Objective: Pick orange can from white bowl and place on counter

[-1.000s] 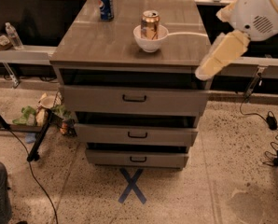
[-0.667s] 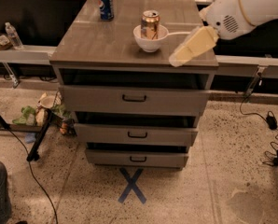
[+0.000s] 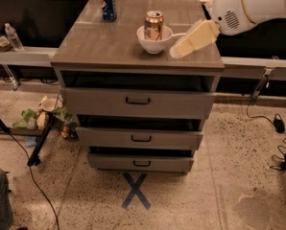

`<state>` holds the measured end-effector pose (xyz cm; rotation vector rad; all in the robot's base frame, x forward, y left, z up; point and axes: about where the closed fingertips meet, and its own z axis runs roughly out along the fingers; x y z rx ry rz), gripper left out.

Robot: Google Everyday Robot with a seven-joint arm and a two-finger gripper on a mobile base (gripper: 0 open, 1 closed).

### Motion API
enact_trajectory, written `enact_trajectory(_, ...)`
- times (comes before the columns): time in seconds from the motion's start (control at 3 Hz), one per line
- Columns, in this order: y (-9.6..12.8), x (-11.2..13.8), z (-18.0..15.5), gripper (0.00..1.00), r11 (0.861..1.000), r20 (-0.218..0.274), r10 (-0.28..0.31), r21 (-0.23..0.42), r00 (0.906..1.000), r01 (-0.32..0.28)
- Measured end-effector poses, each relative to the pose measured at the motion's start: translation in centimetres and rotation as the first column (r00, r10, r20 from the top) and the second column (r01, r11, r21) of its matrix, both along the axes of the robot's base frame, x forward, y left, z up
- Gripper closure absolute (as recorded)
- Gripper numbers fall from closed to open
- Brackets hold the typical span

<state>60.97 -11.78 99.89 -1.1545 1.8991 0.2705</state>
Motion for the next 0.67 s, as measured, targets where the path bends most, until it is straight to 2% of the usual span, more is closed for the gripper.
enact_trajectory(0.33,0.3,1.4,-0.6,0.0,0.999,0.015,-0.039,0.034,0.9991,0.038)
enact_trajectory(0.67,0.6,5.8,-2.1,0.0,0.99,0.036,-0.086,0.118,0.9956,0.081)
